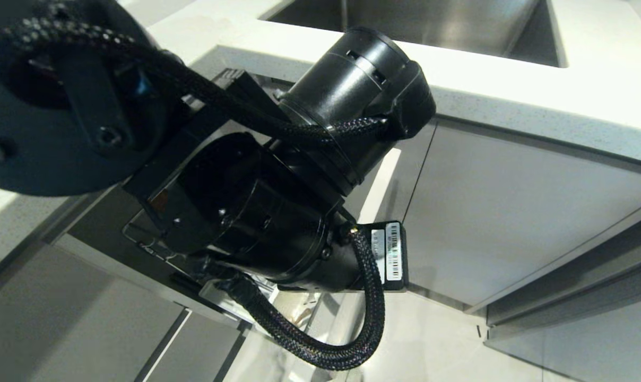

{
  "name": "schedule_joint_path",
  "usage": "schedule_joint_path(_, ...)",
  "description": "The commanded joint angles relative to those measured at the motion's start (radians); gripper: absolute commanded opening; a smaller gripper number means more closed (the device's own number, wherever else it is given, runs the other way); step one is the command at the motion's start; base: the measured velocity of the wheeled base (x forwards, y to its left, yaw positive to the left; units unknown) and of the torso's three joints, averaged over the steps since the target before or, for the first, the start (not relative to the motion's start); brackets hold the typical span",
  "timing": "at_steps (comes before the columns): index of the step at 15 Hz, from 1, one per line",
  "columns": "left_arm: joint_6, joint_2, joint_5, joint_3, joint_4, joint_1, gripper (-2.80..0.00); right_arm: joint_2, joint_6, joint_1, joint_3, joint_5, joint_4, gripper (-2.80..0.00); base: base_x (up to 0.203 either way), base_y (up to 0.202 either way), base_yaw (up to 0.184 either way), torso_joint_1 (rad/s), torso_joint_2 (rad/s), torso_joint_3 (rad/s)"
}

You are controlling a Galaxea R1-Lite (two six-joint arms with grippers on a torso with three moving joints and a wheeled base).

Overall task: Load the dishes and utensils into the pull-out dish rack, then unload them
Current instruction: Close the cupboard

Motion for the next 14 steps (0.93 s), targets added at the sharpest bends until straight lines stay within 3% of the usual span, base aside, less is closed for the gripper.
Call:
schedule_joint_path(1, 0.01, -0.008, 0.038, 0.003, 0.017, 0.016, -2.8, 0.0, 0.0, -0.001, 0.0, 0.0, 0.0, -2.8, 0.0, 0.0, 0.0, 0.0, 0.0, 0.0)
schedule_joint_path(9, 0.061, -0.033, 0.246, 0.005, 0.027, 0.116, -2.8, 0.0, -0.001, -0.001, 0.0, 0.0, 0.0, -2.8, 0.0, 0.0, 0.0, 0.0, 0.0, 0.0)
schedule_joint_path(14, 0.133, -0.074, 0.308, 0.008, 0.024, 0.237, -2.8, 0.0, -0.001, 0.0, 0.0, 0.0, 0.0, -2.8, 0.0, 0.0, 0.0, 0.0, 0.0, 0.0)
